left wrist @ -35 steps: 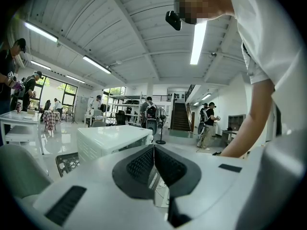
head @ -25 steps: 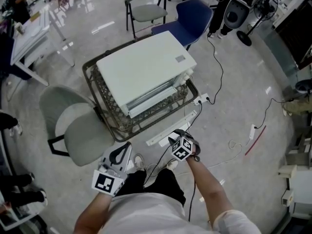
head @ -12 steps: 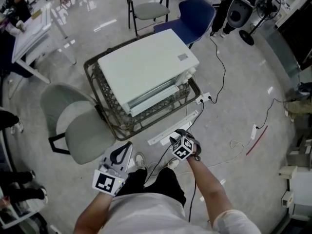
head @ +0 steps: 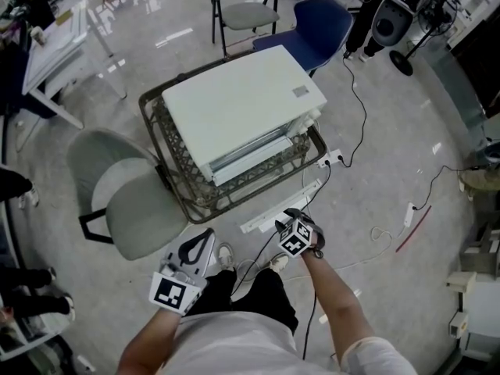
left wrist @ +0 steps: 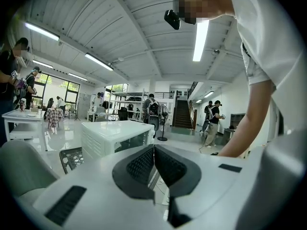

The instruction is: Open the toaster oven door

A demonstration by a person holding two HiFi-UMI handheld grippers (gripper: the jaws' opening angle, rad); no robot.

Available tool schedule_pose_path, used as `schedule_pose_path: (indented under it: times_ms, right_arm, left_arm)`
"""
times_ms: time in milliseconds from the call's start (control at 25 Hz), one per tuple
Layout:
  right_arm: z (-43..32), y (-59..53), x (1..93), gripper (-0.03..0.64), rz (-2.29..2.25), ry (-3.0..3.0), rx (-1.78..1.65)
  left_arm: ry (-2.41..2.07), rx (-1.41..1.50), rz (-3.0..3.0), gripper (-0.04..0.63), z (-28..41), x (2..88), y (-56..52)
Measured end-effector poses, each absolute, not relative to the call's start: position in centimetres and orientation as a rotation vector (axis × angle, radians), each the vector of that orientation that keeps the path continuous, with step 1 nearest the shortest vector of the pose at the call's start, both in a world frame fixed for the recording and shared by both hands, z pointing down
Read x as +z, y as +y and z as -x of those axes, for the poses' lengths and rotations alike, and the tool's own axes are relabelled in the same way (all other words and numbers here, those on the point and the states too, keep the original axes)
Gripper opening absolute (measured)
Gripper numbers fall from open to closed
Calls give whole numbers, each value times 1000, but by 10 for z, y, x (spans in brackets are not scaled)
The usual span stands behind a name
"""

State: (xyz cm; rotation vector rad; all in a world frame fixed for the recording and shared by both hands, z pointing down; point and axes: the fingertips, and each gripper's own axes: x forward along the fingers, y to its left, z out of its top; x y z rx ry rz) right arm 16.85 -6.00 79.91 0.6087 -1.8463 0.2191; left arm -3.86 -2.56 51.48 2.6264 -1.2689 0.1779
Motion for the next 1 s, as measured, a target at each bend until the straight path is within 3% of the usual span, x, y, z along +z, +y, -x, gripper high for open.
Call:
schedule_pose_path:
  times_ms: [1000]
  right_arm:
    - [-173, -58, 842, 176, -583, -1796, 282]
  left_arm:
    - [-1272, 221, -2589, 21, 41, 534, -19]
